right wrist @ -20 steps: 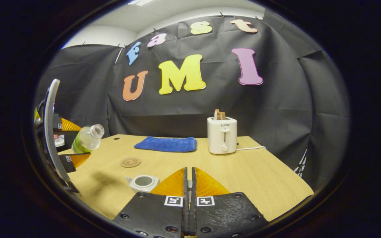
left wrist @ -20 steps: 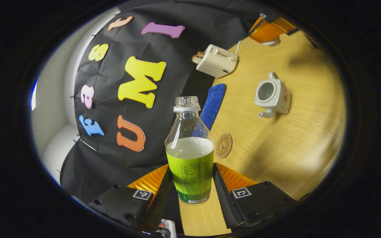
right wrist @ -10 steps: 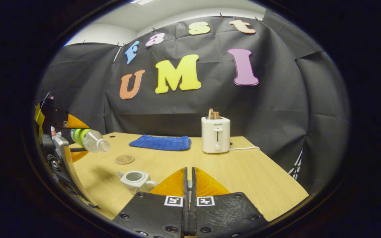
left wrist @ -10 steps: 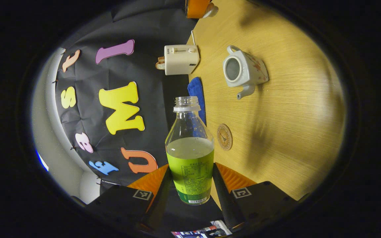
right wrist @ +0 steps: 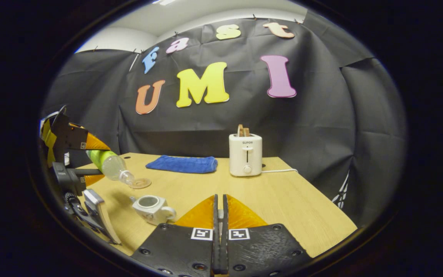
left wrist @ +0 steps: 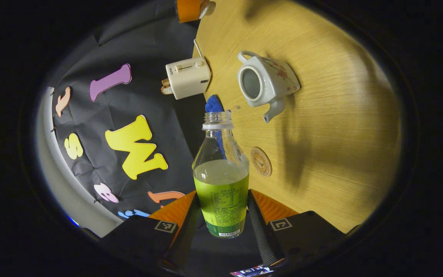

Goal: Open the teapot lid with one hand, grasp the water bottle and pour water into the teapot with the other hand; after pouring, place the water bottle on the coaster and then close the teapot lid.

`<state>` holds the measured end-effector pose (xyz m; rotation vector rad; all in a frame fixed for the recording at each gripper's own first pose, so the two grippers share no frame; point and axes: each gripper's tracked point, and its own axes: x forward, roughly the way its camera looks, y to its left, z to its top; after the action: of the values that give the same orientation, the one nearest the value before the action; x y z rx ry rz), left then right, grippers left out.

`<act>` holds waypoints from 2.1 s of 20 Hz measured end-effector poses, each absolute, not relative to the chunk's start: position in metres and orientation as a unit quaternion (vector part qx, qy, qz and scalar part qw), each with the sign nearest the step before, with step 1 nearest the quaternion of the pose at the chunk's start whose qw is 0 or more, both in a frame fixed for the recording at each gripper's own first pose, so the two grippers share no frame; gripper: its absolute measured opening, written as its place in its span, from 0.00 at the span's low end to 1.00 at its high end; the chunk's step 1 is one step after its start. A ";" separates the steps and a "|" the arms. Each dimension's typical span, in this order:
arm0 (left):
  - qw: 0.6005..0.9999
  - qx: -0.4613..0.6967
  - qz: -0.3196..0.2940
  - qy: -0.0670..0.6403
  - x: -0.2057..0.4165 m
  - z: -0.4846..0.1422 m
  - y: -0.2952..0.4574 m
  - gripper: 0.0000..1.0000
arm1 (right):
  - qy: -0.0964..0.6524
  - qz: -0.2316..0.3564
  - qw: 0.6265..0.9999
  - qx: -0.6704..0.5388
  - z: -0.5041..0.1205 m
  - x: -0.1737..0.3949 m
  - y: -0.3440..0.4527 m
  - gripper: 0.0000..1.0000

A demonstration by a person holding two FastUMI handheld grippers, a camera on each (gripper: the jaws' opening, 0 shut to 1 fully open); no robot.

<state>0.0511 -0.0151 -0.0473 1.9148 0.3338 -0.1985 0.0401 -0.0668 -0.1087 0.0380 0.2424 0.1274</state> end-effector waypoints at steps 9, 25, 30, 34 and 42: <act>0.495 0.857 -0.081 0.120 0.060 -0.044 -0.028 0.73 | 0.122 0.059 0.991 0.013 -0.111 0.039 -0.072 0.01; 0.415 0.905 -0.059 0.067 0.066 -0.017 -0.045 0.72 | 0.118 0.060 0.991 0.014 -0.108 0.035 -0.075 0.00; 0.405 0.910 -0.063 0.063 0.066 -0.017 -0.046 0.72 | 0.118 0.061 0.991 0.013 -0.108 0.035 -0.074 0.01; 0.408 0.909 -0.064 0.063 0.066 -0.017 -0.045 0.72 | 0.116 0.059 0.991 0.012 -0.107 0.035 -0.074 0.00; 0.420 0.903 -0.069 0.055 0.067 -0.019 -0.047 0.72 | 0.118 0.063 0.991 0.015 -0.109 0.035 -0.073 0.00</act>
<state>0.0668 -0.0470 -0.0186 2.2644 0.1381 -0.1738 0.0353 -0.0729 -0.1086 0.0302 0.2359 0.1261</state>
